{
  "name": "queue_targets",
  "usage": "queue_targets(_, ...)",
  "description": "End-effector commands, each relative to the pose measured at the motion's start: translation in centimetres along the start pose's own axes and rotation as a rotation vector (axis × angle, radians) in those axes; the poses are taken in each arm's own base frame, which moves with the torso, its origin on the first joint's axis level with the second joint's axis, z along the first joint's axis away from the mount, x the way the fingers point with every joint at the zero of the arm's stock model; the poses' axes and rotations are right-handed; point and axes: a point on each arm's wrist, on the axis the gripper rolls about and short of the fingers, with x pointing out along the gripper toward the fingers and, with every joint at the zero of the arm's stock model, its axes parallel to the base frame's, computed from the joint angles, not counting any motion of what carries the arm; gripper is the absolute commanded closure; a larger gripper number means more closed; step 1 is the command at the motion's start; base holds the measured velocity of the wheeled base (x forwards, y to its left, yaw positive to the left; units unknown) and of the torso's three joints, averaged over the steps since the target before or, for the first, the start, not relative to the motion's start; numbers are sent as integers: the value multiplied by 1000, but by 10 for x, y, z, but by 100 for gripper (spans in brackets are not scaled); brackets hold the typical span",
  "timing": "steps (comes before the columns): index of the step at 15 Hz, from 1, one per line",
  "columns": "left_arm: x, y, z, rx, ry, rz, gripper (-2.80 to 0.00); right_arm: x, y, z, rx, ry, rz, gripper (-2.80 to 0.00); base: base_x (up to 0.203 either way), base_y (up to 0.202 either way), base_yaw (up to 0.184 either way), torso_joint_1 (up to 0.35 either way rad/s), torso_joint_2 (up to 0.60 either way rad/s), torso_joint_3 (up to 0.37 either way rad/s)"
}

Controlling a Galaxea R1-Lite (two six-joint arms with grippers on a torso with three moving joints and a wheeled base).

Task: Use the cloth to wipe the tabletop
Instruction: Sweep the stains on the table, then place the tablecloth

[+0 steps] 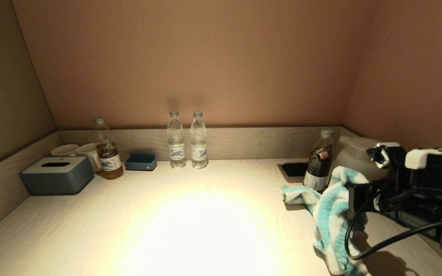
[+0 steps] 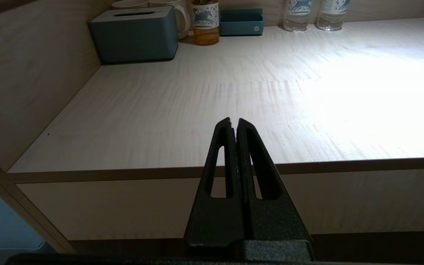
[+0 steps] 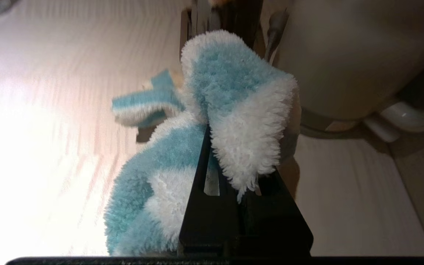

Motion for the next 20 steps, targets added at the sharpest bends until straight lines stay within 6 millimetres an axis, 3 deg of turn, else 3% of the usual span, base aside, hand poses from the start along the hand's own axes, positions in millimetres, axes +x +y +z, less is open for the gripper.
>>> queue_targets(1,0,0,0,0,1,0,0,-25,-5,13,52,128,-19,0,0,0,0,0,0,0)
queue_targets(7,0,0,0,0,1,0,0,-83,-7,31,111,283,-15,0,0,0,0,0,0,0)
queue_targets(9,0,0,0,0,1,0,0,-103,-6,42,145,276,23,0,0,0,0,0,0,0)
queue_targets(11,0,0,0,0,1,0,0,-104,-6,42,148,277,24,0,0,0,0,0,0,0)
queue_targets(14,0,0,0,0,1,0,0,-140,-7,65,158,172,12,0,0,0,0,0,0,0)
queue_targets(20,0,0,0,0,1,-1,0,-160,-19,82,188,66,-106,0,0,0,0,0,0,0)
